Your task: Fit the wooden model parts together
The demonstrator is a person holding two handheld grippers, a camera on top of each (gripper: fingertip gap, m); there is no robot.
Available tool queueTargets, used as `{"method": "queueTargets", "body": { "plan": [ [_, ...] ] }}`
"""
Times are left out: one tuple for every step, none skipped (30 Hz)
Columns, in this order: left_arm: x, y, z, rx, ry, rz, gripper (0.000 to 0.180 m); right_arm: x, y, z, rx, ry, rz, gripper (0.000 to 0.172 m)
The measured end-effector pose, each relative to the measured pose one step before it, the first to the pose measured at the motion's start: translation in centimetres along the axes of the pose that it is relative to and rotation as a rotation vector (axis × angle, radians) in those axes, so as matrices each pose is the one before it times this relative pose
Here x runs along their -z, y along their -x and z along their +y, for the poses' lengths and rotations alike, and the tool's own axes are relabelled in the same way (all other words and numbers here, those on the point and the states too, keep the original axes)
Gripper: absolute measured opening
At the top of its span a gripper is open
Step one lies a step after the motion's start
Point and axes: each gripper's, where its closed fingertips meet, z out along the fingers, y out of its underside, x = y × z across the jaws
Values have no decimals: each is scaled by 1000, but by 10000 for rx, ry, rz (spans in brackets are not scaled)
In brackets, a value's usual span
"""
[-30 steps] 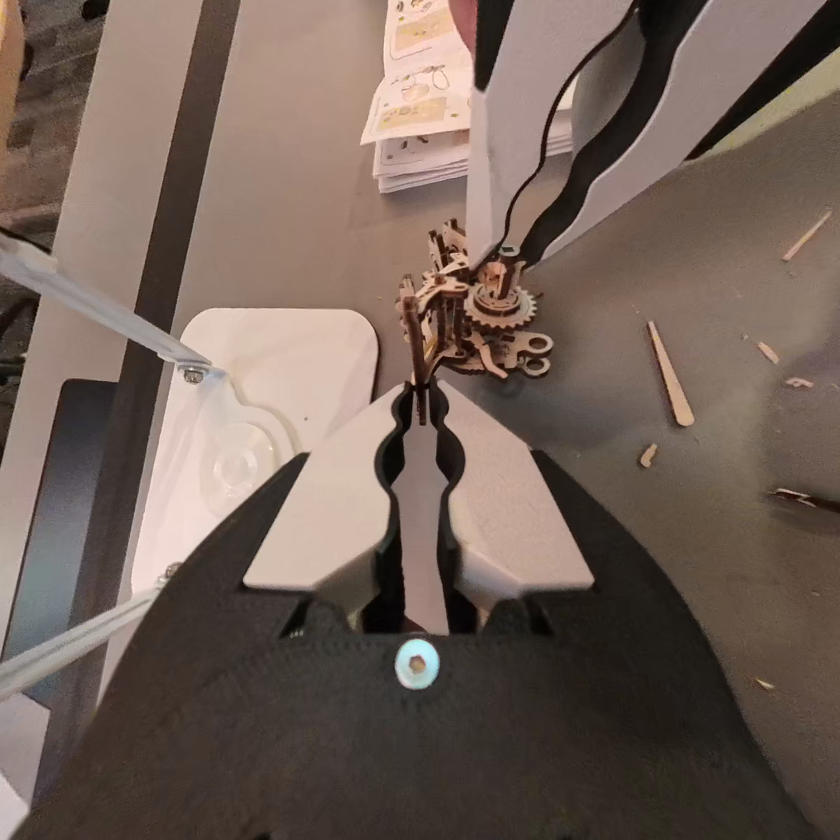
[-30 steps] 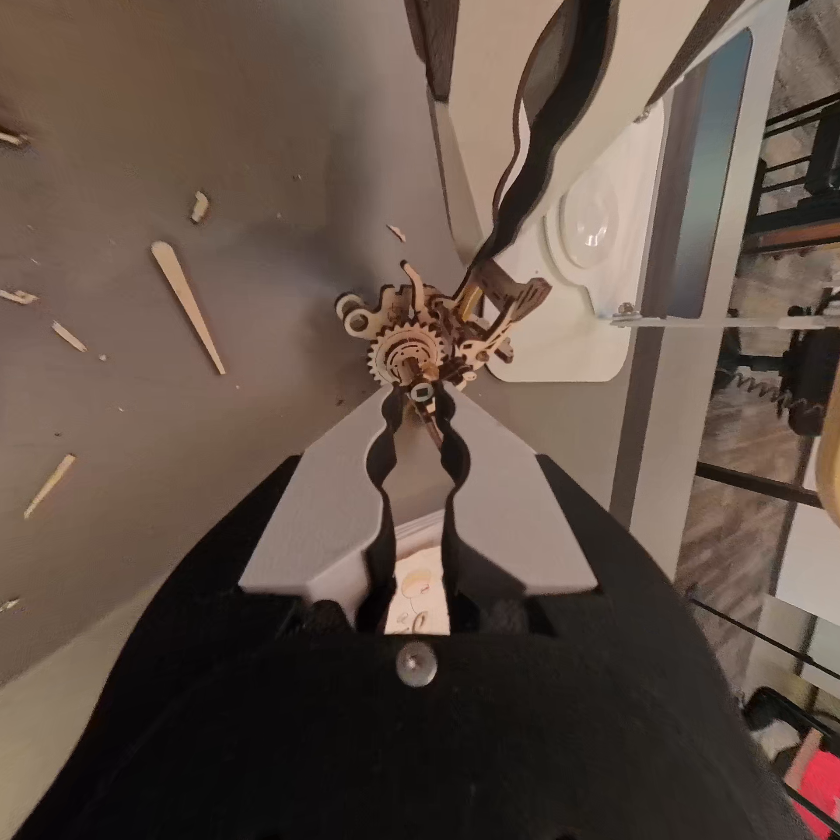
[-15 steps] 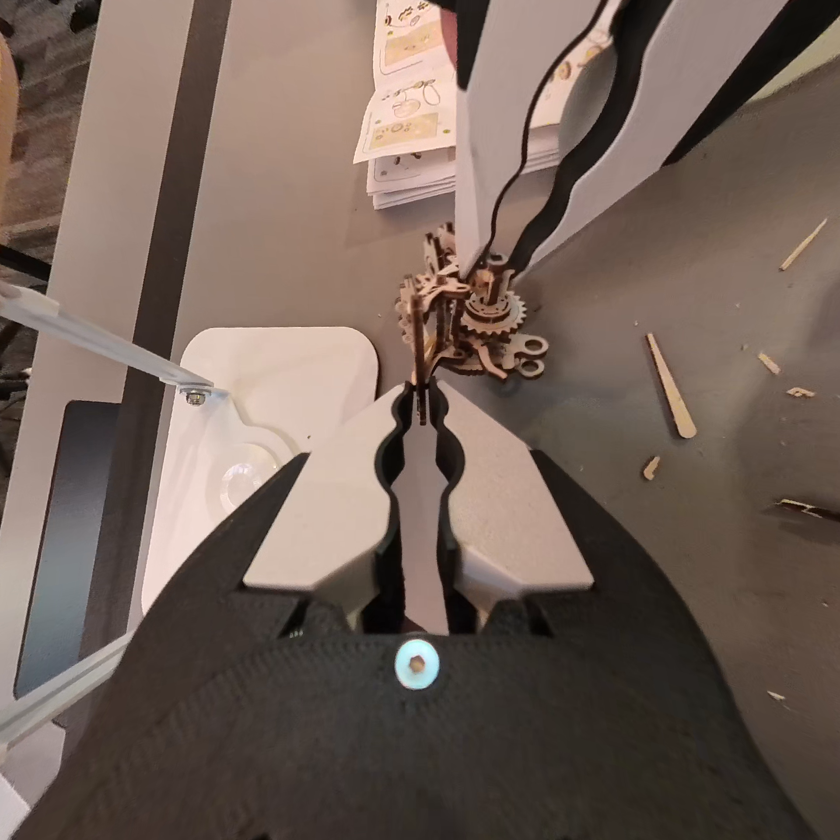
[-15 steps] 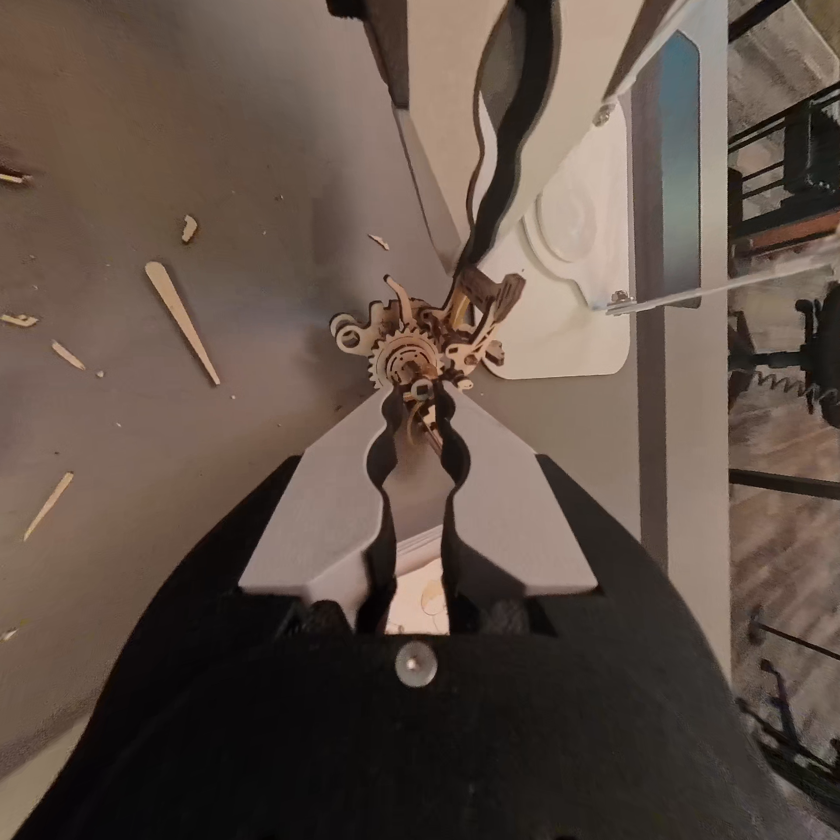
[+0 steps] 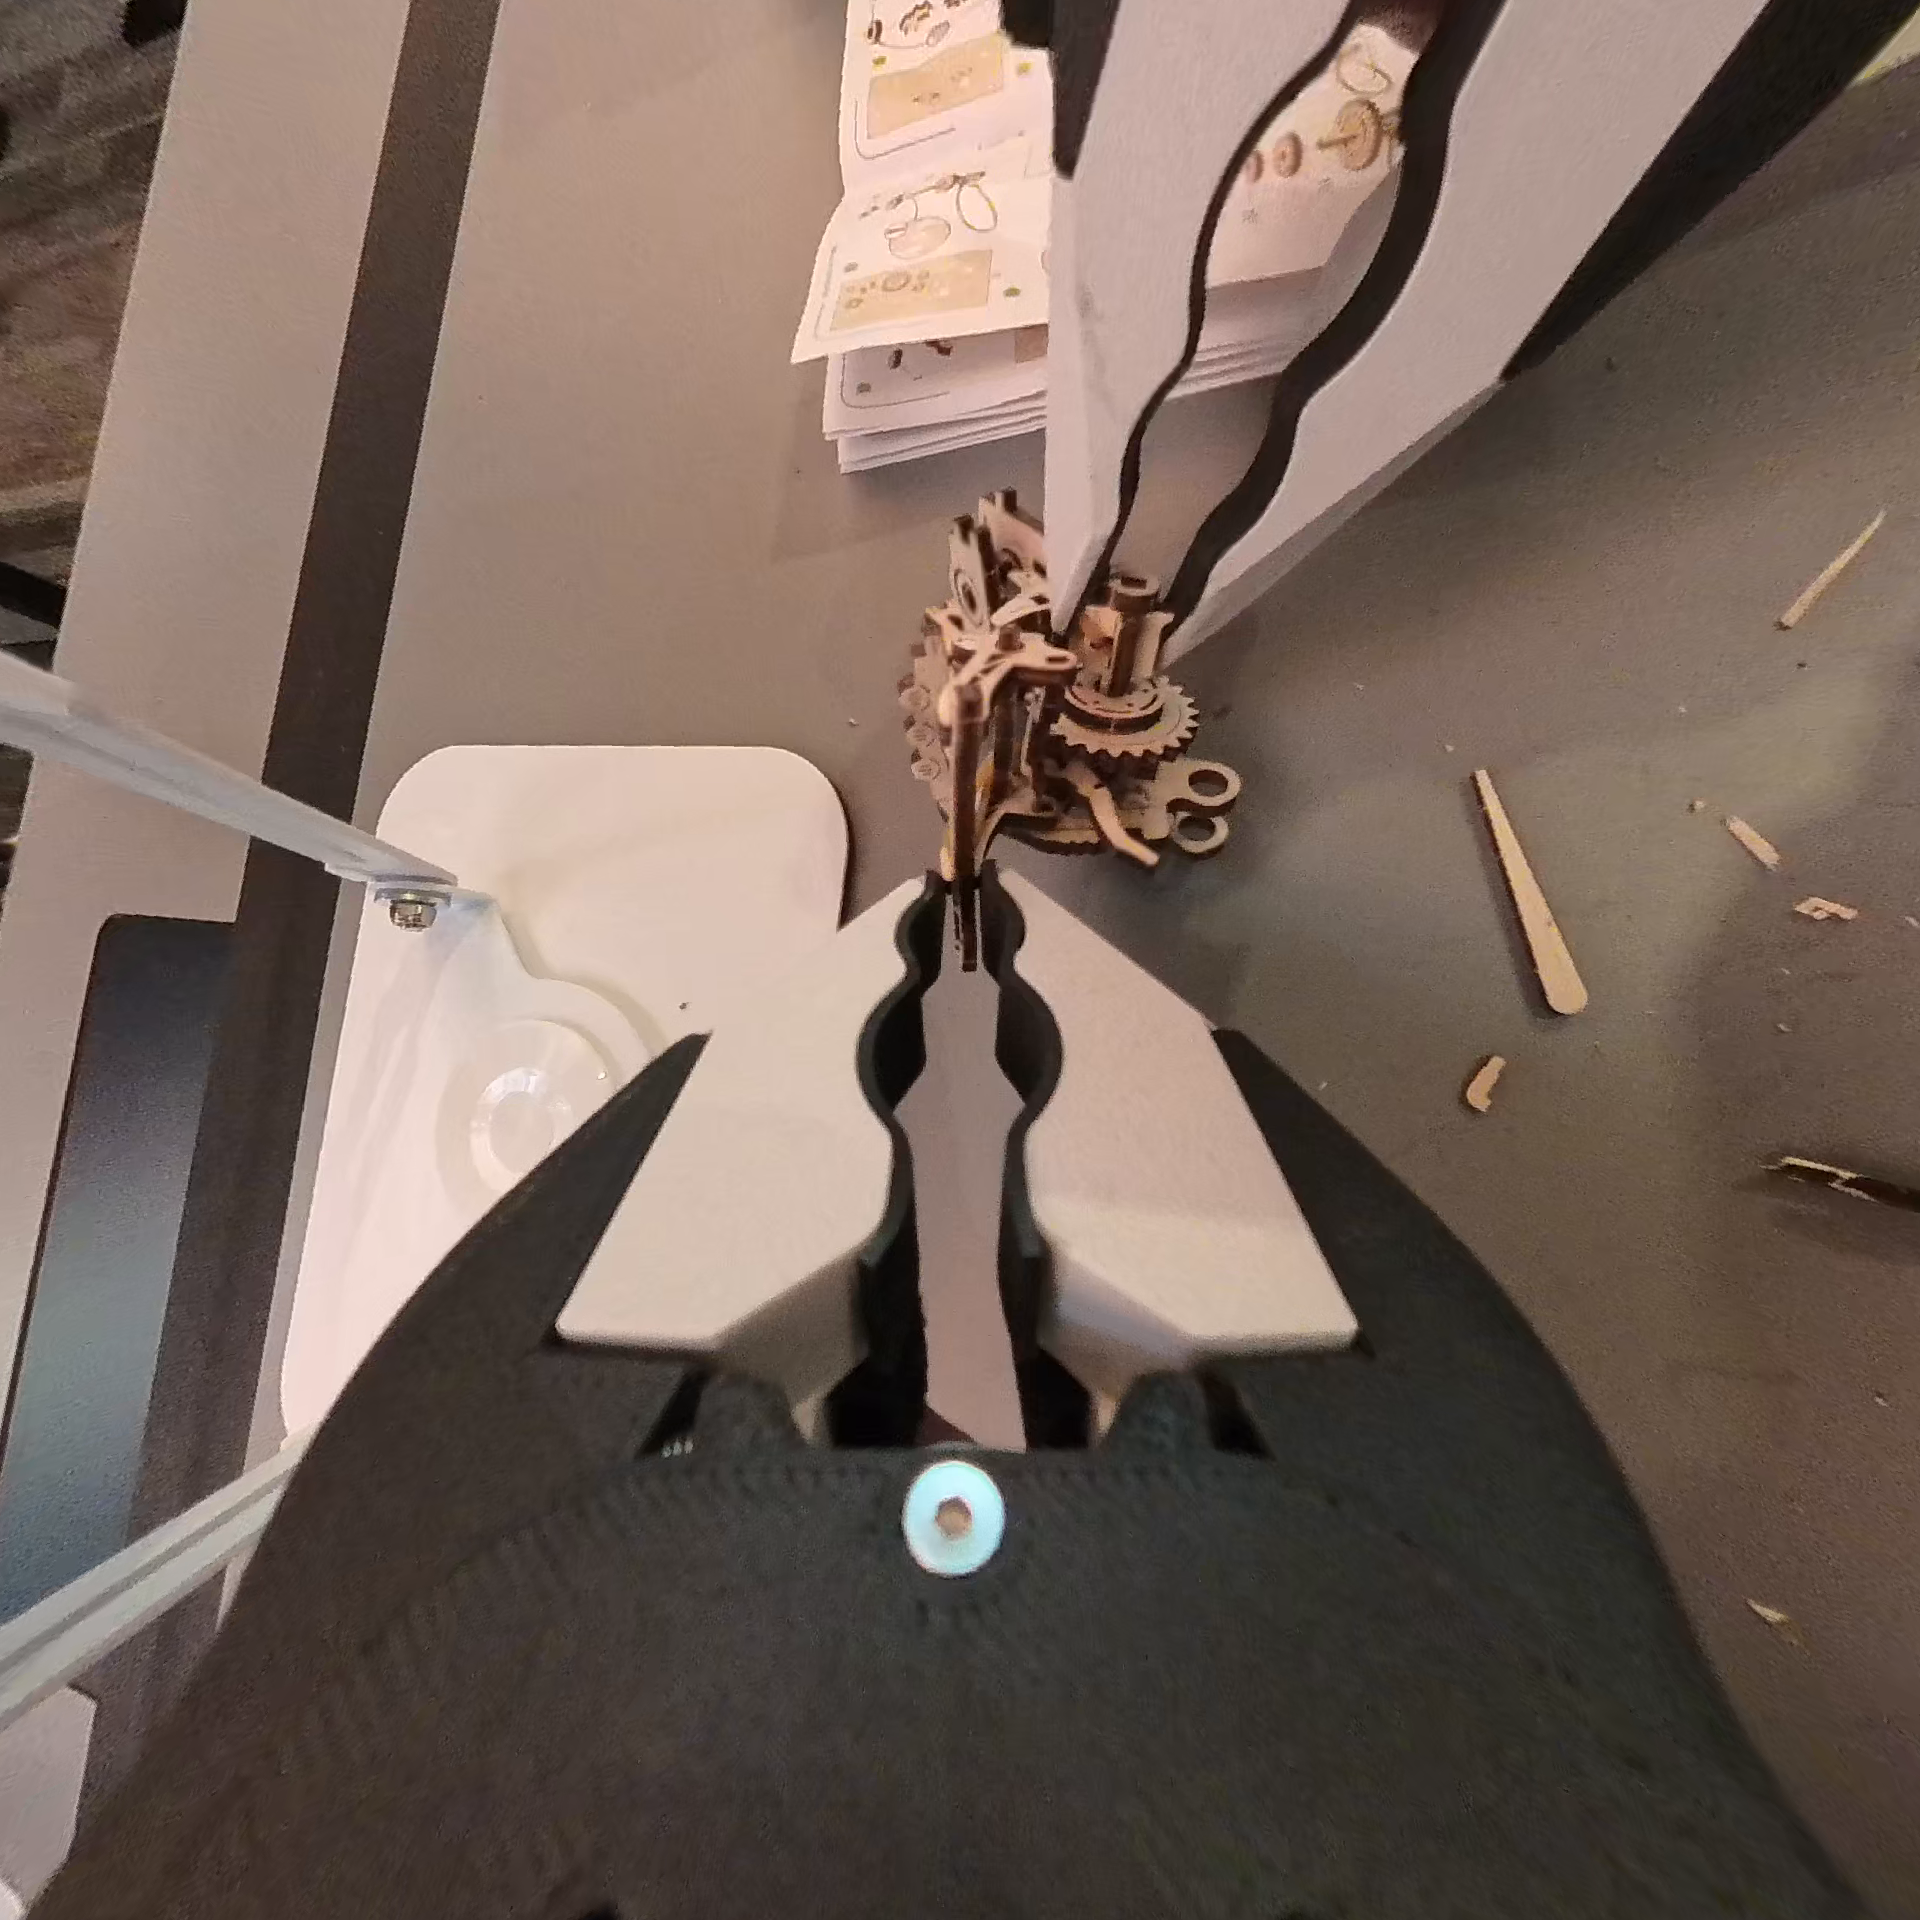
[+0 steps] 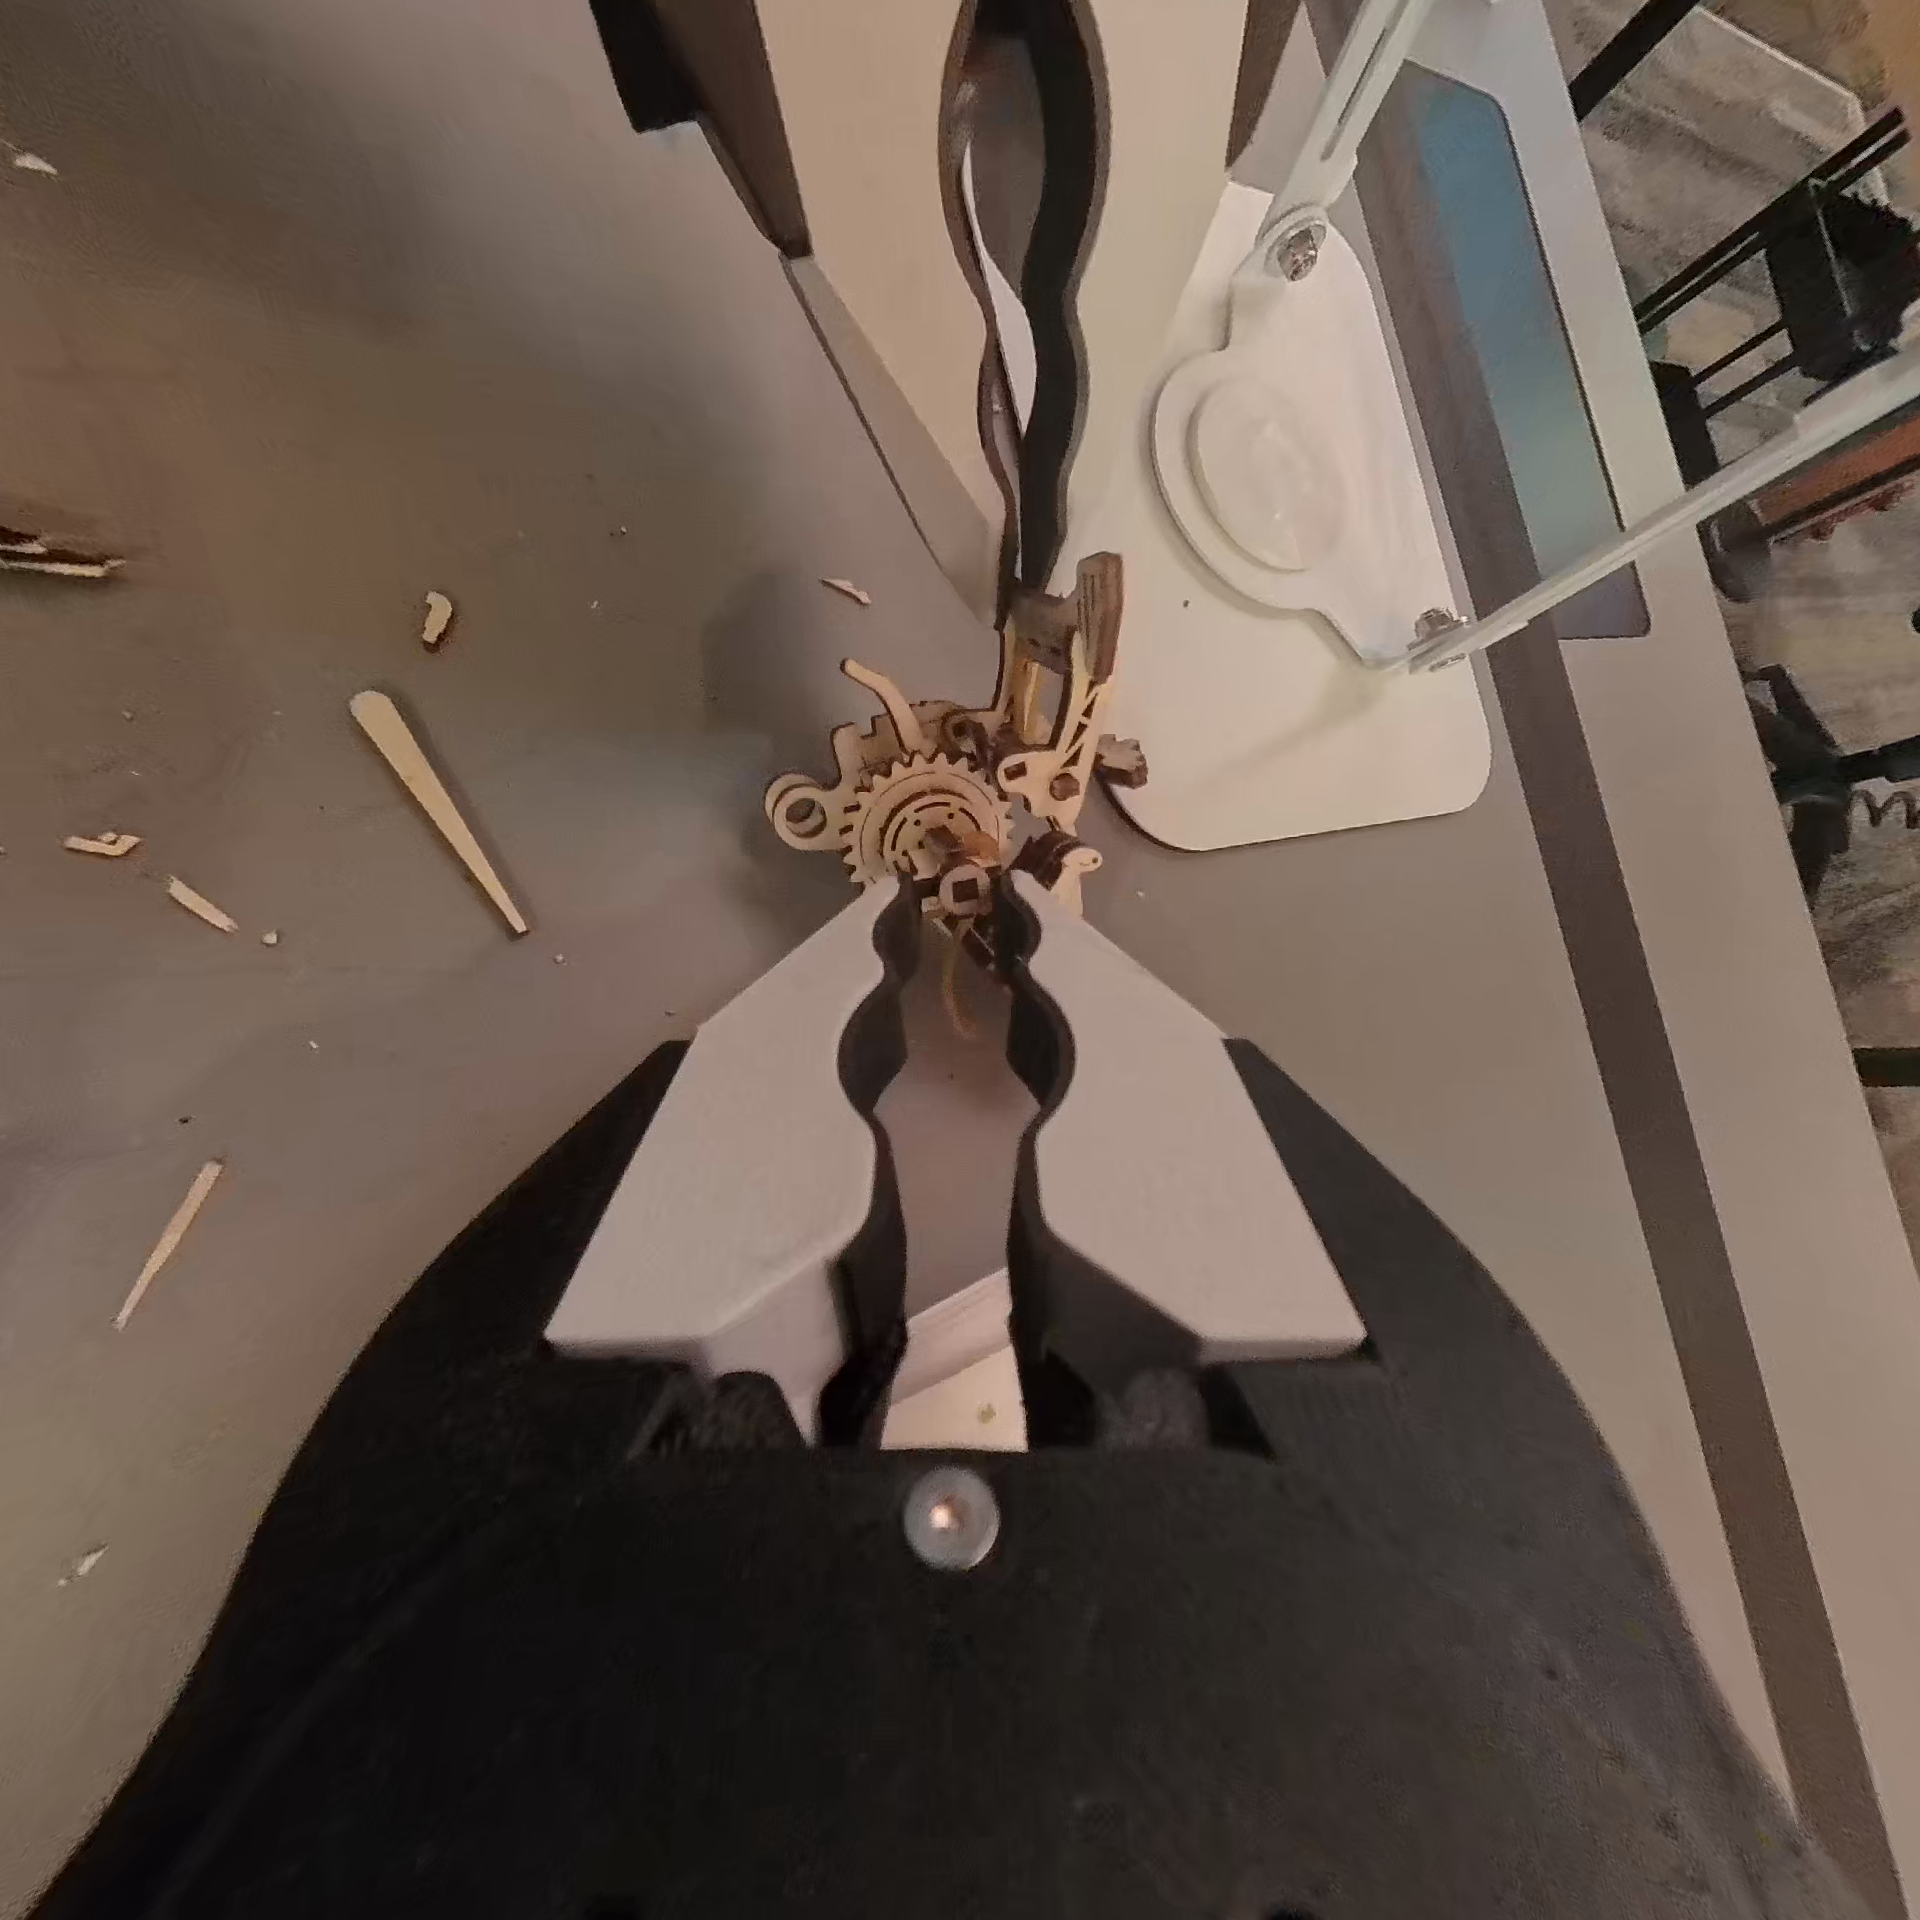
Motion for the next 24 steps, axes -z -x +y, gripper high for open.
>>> {"method": "queueTargets", "body": {
  "plan": [
    [-68,-21,51,-16,41,-10,4,-52,2,78,69,42,39,12],
    [-58,-24,35,-2,27,6,4,-49,6,72,50,44,21,12],
    [-49,-22,17,-3,7,3,4,-42,-2,76,102,58,31,12],
    [-47,-32,25,4,7,15,4,-49,-13,83,130,97,46,12],
    [-36,-58,6,16,2,32,4,-35,13,80,133,127,38,12],
    [-31,-17,9,-6,16,-3,4,-31,4,39,141,121,42,12],
    [-24,21,31,-28,34,-36,4,-25,-23,25,67,116,31,12],
    [-5,24,-4,1,9,-20,4,-10,-38,15,-24,118,1,12],
    [1,21,-25,18,-9,-6,3,1,-26,9,21,115,14,11],
    [-9,-2,14,13,-1,8,3,4,-6,-3,124,113,50,12],
    [2,7,7,0,-1,3,3,-2,-17,23,119,119,59,12],
    [10,11,-43,15,-18,-9,3,-12,-46,66,73,124,56,12],
    [-9,13,-13,0,8,-20,3,-4,-19,29,-5,84,26,12],
    [-2,6,7,-24,18,-18,3,13,9,-41,-95,32,-26,12],
    [-10,2,8,-1,13,-6,3,4,10,-44,-74,26,-17,12],
    [-13,26,27,0,16,-18,3,-33,-23,4,-113,38,-17,12],
    [-23,26,68,-12,33,-18,3,-33,-14,-37,-196,-34,-50,12],
    [-30,16,42,0,18,-8,3,-32,-28,-27,-14,-43,15,11],
    [-1,-3,-3,1,-2,2,3,-24,-37,89,235,53,103,12],
    [23,-21,-73,8,-42,18,3,41,-11,46,228,68,69,12],
    [25,-24,-86,19,-41,15,3,50,11,11,156,66,16,12],
    [6,-5,-48,-18,-8,-14,3,1,-39,102,177,135,37,11],
    [-16,14,-16,-16,13,-31,3,-12,-62,97,214,161,49,12],
    [-2,-2,-20,-15,-2,-14,3,15,-17,21,232,141,16,11]
  ]
}}
